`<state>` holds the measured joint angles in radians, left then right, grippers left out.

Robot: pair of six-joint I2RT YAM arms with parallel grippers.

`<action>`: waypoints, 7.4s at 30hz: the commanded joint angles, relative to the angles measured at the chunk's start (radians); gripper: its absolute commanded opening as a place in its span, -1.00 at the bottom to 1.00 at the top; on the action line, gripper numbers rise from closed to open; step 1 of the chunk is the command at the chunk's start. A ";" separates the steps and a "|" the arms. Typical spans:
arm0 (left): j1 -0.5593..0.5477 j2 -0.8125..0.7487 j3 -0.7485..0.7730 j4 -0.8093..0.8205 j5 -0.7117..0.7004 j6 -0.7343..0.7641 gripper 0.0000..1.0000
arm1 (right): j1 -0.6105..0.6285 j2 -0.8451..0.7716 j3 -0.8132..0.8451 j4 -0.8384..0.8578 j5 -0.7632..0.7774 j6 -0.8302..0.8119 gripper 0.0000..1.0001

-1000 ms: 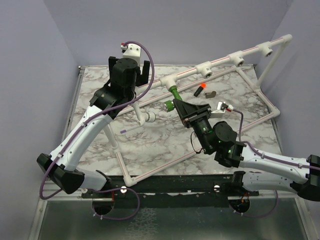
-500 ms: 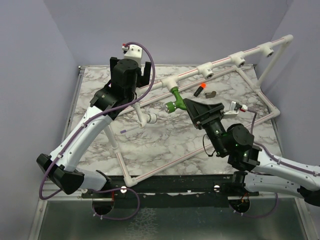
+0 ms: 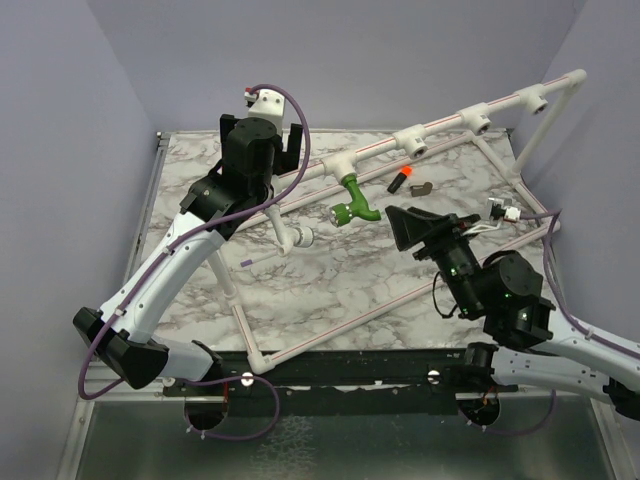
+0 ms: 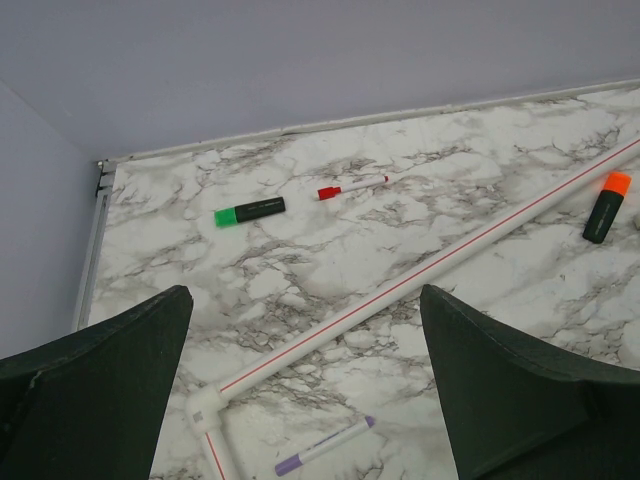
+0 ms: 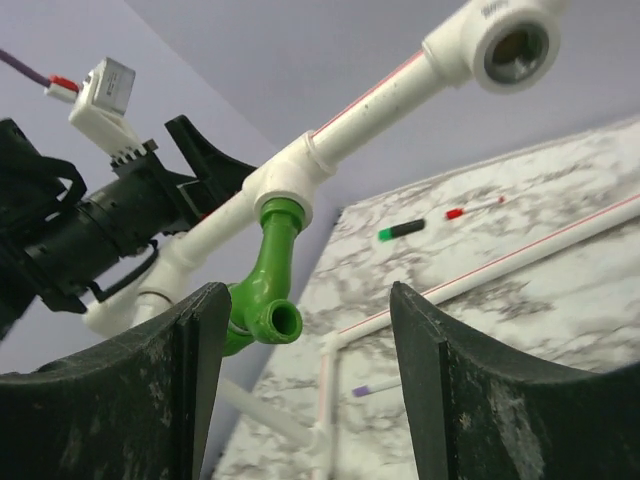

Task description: Install the water faucets

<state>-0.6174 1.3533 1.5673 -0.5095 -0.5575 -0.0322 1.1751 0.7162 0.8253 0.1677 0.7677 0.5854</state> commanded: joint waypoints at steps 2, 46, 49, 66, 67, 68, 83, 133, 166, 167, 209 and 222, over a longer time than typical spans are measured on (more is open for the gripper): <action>-0.010 -0.014 0.006 -0.026 0.028 0.012 0.94 | 0.006 -0.039 0.063 -0.033 -0.092 -0.542 0.43; -0.012 -0.011 0.004 -0.029 0.023 0.020 0.95 | 0.031 0.299 0.038 0.165 -0.303 -2.110 0.29; -0.012 -0.009 0.003 -0.029 0.022 0.020 0.95 | 0.045 0.302 0.022 0.200 -0.294 -2.099 0.10; -0.012 -0.008 -0.001 -0.027 0.016 0.025 0.95 | 0.100 0.323 -0.011 0.403 -0.205 -1.426 -0.99; -0.011 -0.008 -0.001 -0.027 0.015 0.025 0.95 | 0.100 0.322 -0.012 0.418 -0.203 -1.382 -0.99; -0.011 -0.008 -0.001 -0.027 0.015 0.025 0.95 | 0.100 0.320 -0.014 0.433 -0.201 -1.336 -0.99; -0.013 -0.014 -0.001 -0.027 0.020 0.021 0.95 | 0.100 0.279 -0.013 0.560 -0.118 -0.787 -0.99; -0.019 -0.020 0.006 -0.032 0.013 0.028 0.96 | 0.100 0.329 0.144 -0.048 -0.229 -2.012 0.56; -0.022 -0.033 -0.002 -0.032 0.016 0.026 0.96 | 0.053 0.374 0.108 0.387 -0.228 -1.417 -0.99; -0.023 -0.034 -0.002 -0.032 0.016 0.026 0.97 | 0.054 0.381 0.107 0.385 -0.228 -1.420 -0.99; -0.023 -0.020 0.283 -0.023 0.245 -0.004 0.96 | 0.054 0.084 0.206 -0.481 0.011 -1.127 1.00; -0.023 -0.170 0.163 -0.021 0.494 -0.059 0.97 | -0.243 0.063 -0.095 -0.343 -0.057 -0.754 1.00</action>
<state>-0.6373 1.2289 1.7790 -0.5251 -0.1509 -0.0628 1.0660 0.7815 0.8028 -0.2531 0.8120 -0.3260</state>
